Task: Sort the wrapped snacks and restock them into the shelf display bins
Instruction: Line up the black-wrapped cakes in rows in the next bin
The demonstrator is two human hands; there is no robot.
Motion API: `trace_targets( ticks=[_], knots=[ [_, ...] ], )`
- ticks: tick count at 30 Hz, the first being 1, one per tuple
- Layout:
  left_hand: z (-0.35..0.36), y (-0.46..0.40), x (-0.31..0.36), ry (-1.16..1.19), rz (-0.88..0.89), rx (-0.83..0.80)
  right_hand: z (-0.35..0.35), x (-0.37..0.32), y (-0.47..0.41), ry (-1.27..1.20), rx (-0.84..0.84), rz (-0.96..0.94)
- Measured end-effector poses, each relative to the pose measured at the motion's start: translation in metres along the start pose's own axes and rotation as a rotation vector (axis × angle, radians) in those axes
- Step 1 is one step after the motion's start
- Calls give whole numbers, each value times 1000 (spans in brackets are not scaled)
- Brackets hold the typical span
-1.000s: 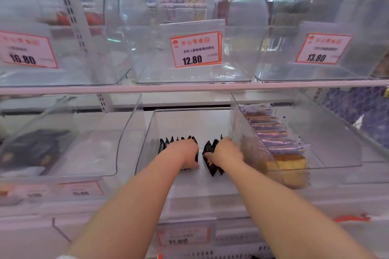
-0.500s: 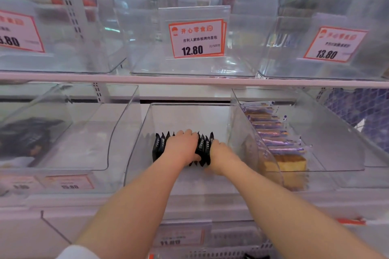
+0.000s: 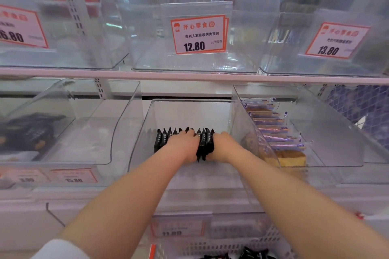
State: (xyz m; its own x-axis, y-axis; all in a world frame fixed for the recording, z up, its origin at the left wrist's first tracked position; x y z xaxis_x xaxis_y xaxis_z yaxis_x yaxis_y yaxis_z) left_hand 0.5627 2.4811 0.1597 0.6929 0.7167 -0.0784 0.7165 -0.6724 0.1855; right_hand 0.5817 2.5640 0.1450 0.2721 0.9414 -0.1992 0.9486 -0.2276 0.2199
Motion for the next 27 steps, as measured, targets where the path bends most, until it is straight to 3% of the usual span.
trace_targets(
  ticks=[4,8,13,17,22,24,27],
  knots=[
    [-19,23,12,-44,57,-9,-11,-17,32,88,-86,-53],
    [-54,67,36,-30,158,69,-44,-35,97,-112,-59,-231],
    [-74,135,78,-81,274,235,-71,2,186,-353,63,-328],
    [-42,171,117,-104,288,241,-24,45,232,-487,-99,-311],
    [-27,201,152,1,425,499,82,102,235,-411,-276,-153],
    [7,198,169,-33,476,392,120,119,234,-399,-313,-108],
    [75,172,182,-85,415,139,174,135,232,-382,-399,-61]
  ],
)
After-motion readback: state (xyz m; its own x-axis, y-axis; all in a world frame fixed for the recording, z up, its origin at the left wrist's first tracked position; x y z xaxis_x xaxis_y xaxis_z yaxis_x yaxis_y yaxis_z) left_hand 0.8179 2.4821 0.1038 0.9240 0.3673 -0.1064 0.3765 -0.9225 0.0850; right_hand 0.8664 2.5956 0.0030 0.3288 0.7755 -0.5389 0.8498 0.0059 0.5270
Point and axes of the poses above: each hand's wrist, its own y-axis away from the middle knuckle, its own z-axis out of the palm, x = y × z, the point moved 9 cm from there along -y, towards the middle knuckle, and after that the axes turned 3 degrees about z, right-handed, at the moved point
